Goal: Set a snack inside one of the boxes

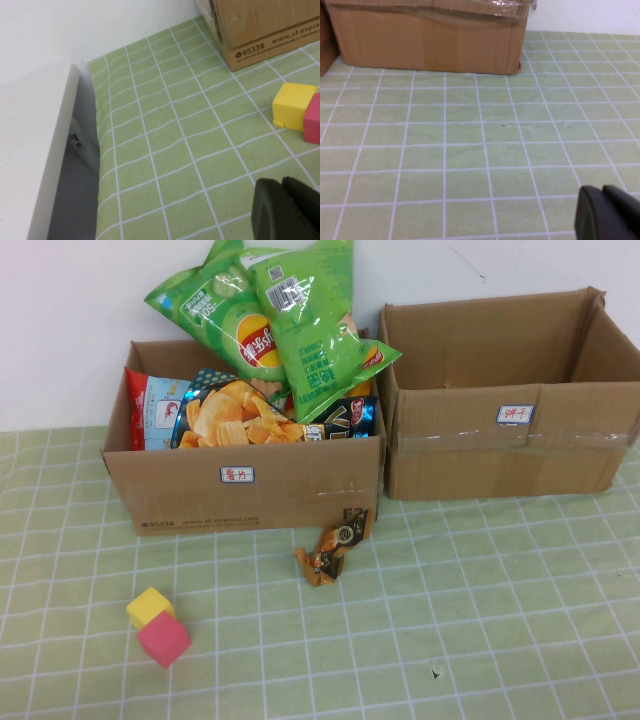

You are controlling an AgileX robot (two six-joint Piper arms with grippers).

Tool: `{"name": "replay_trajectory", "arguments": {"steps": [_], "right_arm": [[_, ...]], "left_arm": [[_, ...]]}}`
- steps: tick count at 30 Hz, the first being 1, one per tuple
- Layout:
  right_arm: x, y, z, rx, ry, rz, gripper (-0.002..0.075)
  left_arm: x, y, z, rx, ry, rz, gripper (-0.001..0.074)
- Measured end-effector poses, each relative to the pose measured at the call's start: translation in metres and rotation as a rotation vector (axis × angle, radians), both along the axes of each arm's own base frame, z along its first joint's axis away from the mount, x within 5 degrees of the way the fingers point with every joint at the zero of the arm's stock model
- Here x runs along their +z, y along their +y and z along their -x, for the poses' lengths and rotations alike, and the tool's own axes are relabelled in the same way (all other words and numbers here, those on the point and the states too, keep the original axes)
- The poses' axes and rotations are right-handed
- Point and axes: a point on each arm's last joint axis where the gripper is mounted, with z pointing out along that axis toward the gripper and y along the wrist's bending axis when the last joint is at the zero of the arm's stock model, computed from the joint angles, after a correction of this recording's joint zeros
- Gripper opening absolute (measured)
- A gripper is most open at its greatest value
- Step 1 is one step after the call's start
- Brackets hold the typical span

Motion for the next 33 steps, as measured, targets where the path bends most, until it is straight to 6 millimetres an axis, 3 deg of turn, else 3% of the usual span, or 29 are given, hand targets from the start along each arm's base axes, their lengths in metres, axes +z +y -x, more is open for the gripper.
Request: {"name": "replay_trajectory", "arguments": {"steps": [33], "right_arm": [[0.0,0.0,0.0,-0.004,0.0,-0.01,-0.0002]], "left_arm": [[0.0,0.0,0.0,0.0,0.0,0.0,-0.0003]]}}
